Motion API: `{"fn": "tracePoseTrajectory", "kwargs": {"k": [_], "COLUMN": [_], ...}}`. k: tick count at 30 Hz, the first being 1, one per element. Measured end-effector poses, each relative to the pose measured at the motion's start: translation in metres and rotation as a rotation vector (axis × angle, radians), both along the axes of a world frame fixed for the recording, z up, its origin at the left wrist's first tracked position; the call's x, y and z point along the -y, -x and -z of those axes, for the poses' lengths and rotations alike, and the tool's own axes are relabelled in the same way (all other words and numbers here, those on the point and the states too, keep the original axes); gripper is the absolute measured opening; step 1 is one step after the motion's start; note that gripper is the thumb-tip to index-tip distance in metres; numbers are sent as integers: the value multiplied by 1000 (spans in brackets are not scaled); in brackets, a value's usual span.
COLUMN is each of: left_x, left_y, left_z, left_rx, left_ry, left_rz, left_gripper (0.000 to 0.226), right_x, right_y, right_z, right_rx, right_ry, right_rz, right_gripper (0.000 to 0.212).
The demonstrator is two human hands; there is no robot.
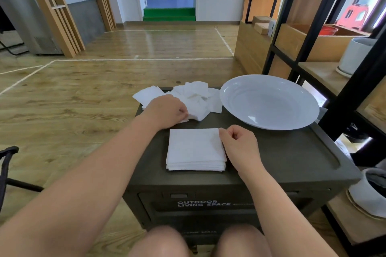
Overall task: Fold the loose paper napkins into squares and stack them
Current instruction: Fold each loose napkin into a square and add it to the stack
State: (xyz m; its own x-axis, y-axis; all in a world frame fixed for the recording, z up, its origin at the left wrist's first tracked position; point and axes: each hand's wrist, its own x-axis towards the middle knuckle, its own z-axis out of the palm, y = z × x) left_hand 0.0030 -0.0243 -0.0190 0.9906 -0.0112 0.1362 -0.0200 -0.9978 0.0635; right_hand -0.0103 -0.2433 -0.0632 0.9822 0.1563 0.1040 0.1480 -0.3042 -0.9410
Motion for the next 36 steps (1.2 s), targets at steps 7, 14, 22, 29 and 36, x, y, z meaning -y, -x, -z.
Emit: {"fn": "tracePoseTrajectory", "kwargs": {"k": [7,14,22,29,36], "left_x": [17,55,40,33,27], "left_y": [29,61,73,79,78], "left_z": [-24,-58,-42,-9,10], "left_rx": [481,317,128,108,106], "left_ry": [-77,-128,802,824,655], "left_rz": [199,468,7,-254,-363], "left_gripper": [23,20,21,24,33], "right_x": [1,6,10,5,3], "right_y": [9,17,15,15,15], "right_z": [-7,-17,-17,-12,-9], "right_rx": [34,63,-109,-40,43], "right_ry": [-91,-299,-472,-231,-54], "right_rz": [-75,-365,-290,-243,-204], "right_gripper": [30,22,16,34,41]}}
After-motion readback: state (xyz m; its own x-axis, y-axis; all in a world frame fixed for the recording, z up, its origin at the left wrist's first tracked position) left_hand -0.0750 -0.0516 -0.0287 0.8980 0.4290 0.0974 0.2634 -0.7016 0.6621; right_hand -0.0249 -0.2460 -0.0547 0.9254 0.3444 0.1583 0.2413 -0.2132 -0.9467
